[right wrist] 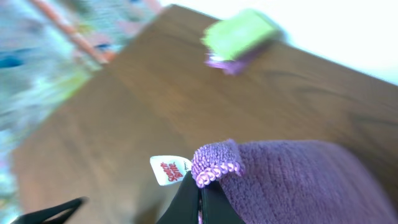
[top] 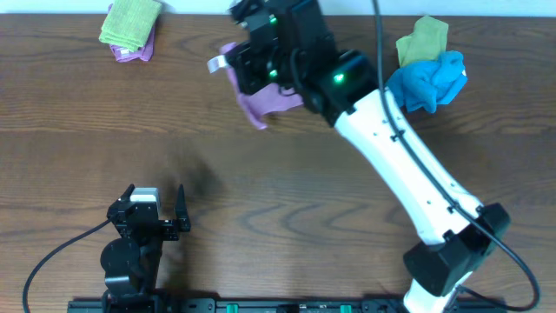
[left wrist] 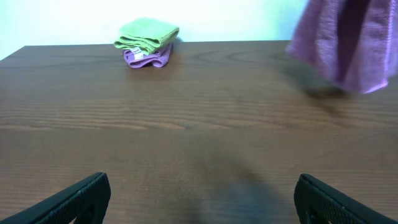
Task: Fold the cloth
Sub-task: 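Grasp the purple cloth corner with the right gripper and lift, then carry the purple cloth left and drag it onto the table center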
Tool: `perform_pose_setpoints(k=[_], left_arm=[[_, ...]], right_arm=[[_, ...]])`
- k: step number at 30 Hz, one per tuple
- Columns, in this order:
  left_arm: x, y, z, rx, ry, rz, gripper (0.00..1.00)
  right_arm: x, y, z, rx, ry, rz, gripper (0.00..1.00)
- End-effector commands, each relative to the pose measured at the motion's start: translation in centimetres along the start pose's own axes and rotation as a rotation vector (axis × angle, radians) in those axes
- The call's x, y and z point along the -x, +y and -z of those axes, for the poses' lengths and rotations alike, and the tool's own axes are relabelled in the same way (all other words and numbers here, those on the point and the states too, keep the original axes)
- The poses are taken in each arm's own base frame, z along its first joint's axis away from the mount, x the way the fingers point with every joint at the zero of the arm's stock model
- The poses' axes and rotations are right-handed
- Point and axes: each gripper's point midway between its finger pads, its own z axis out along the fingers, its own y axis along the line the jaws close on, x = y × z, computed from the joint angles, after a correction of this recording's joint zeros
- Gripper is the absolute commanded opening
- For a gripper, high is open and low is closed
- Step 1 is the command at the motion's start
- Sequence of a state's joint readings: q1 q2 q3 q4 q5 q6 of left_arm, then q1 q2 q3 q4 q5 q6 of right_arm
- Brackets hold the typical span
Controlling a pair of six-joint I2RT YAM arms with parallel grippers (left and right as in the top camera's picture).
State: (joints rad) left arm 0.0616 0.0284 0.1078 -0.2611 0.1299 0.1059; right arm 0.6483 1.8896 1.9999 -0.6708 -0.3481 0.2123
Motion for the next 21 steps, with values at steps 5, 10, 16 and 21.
perform_pose_setpoints(k=[5,10,16,21], left_arm=[[-1.4,0.0,-0.3,0.002,0.034,0.003,0.95],[-1.4,0.0,-0.3,0.002,0.034,0.003,0.95],[-1.4,0.0,-0.3,0.002,0.034,0.003,0.96],[-1.4,0.0,-0.3,0.002,0.034,0.003,0.95]], right_arm=[[0.4,7.4,0.5,0.209,-0.019,0.055,0.01],[-0.4,-5.9,1.9,-0.212,0.023,-0.049,0.01],[-6.1,-18.7,4.5,-0.540,0.217,-0.214,0.99],[-8.4,-19.0,3.9,-0.542,0.306,-0.217,0.99]])
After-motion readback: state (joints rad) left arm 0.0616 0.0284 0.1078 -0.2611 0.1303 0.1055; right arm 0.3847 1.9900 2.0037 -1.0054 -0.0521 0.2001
